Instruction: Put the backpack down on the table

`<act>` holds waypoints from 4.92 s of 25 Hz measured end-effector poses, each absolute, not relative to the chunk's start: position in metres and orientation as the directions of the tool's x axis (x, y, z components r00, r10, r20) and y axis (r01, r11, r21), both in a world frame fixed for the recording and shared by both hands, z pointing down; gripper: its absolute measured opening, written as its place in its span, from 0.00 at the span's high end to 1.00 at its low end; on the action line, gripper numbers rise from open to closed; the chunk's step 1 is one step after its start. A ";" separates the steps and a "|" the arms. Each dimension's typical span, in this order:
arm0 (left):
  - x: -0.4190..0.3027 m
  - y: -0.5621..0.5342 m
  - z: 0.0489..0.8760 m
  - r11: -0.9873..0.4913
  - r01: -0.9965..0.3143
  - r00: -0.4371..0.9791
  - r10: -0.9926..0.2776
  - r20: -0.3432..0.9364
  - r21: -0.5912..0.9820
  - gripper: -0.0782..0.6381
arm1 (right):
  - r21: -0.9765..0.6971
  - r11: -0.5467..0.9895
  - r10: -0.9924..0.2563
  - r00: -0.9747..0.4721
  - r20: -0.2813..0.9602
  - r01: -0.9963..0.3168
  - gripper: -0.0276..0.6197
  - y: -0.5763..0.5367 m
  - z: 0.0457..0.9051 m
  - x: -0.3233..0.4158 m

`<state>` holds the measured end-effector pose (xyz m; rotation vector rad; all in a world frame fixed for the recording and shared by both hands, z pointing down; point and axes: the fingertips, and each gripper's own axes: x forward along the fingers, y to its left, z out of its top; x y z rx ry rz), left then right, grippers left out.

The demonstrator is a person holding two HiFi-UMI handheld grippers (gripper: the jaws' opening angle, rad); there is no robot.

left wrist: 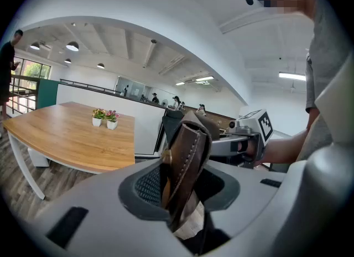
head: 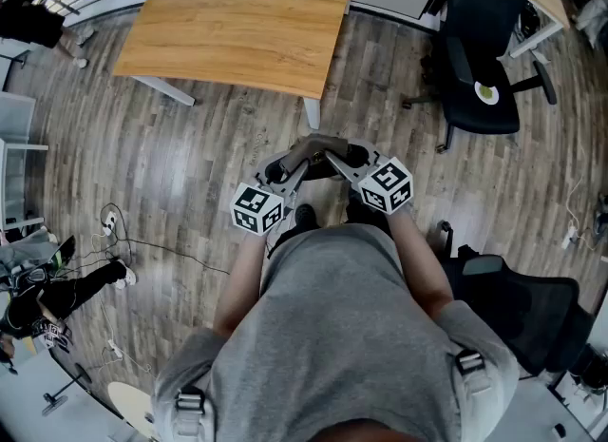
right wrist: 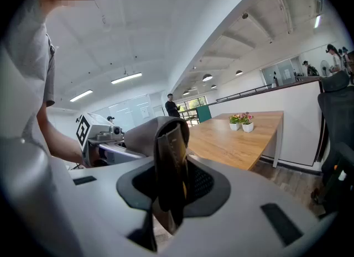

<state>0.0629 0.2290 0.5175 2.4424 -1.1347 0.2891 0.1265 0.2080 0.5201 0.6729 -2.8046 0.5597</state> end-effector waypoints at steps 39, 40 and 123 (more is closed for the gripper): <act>-0.053 0.282 0.498 -0.625 -0.735 0.678 -0.691 0.252 0.262 0.81 | -0.175 0.805 -0.520 -0.817 0.250 -0.566 0.55 0.263 0.508 0.040; -0.055 0.281 0.497 -0.624 -0.736 0.677 -0.693 0.248 0.264 0.81 | -0.173 0.800 -0.527 -0.811 0.254 -0.574 0.53 0.264 0.509 0.041; -0.047 0.032 0.498 -0.471 -0.863 0.504 -0.790 0.348 0.181 0.81 | -0.201 0.911 -0.307 -0.918 0.249 -0.359 0.81 0.007 0.513 0.039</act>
